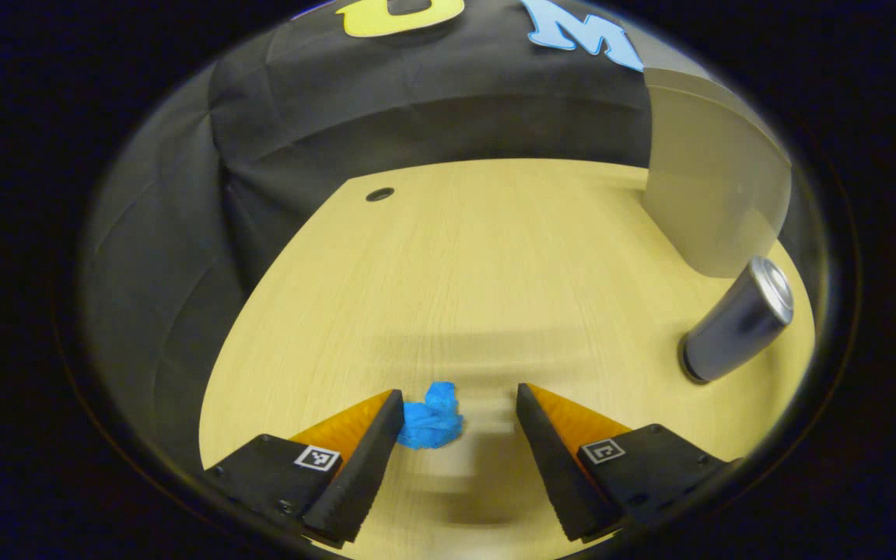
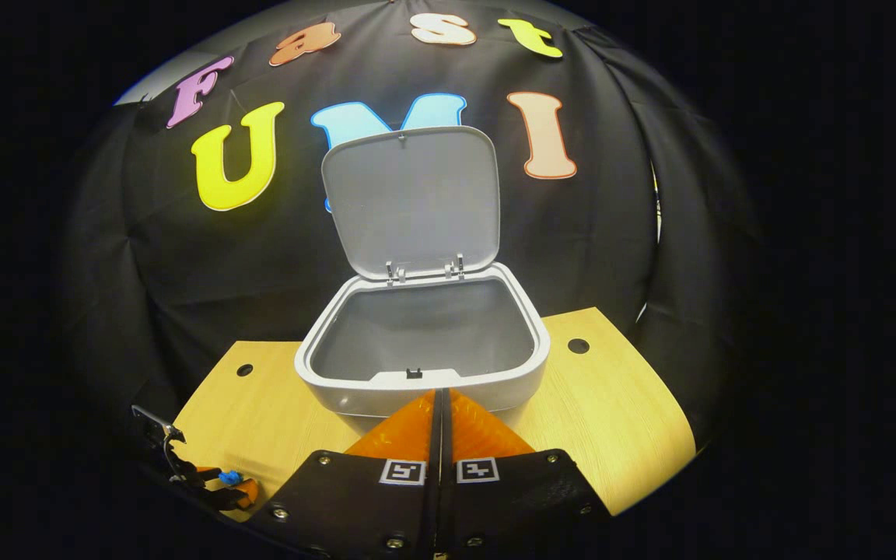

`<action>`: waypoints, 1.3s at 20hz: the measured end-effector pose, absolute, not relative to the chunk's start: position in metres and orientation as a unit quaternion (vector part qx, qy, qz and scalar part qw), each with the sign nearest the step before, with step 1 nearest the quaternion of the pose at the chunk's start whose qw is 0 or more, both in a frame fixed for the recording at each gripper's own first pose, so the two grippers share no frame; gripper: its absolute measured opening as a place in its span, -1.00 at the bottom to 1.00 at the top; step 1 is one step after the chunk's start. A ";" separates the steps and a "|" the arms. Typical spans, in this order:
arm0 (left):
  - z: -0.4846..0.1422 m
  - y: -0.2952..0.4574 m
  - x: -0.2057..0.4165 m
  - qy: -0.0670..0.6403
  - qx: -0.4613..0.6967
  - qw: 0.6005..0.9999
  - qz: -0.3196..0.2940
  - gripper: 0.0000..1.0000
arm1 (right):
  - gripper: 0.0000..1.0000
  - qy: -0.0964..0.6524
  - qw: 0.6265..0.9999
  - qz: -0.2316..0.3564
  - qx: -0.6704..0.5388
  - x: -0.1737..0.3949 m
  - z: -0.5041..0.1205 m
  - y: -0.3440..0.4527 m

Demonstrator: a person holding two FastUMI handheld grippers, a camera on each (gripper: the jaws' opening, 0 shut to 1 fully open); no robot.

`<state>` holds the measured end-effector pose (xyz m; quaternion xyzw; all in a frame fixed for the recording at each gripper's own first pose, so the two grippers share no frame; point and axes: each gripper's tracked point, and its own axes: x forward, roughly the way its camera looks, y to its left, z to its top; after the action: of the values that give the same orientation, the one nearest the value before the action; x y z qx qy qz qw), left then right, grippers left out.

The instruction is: Press the lid of the desktop garbage bin to open it, pick up the crumpled paper on the desktop and throw it into the bin, then pick up the pop can on the desktop and drop it into the bin, and finally close the garbage bin lid.

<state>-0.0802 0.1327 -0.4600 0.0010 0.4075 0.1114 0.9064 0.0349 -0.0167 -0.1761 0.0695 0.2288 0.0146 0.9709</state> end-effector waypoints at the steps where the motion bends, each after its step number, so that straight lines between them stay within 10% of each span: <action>1: -0.462 0.134 -0.081 0.410 0.000 0.905 0.114 1.00 | -0.99 0.229 0.971 0.013 0.070 0.036 -0.176 -0.018; 6: -0.461 0.138 -0.081 0.414 -0.004 0.903 0.115 0.99 | -0.99 0.233 0.969 0.009 0.080 0.036 -0.178 -0.019; 10: -0.454 0.142 -0.080 0.419 -0.001 0.900 0.118 0.05 | -0.99 0.236 0.969 0.015 0.077 0.035 -0.180 -0.013; 26: -0.336 0.107 0.019 0.337 0.031 0.938 0.074 0.03 | -0.99 0.245 0.965 0.010 0.093 0.011 -0.192 -0.026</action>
<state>0.0190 0.1068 -0.3363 0.0309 0.3367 0.0741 0.9382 0.0114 -0.0260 -0.1919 0.0932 0.2452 0.0096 0.9649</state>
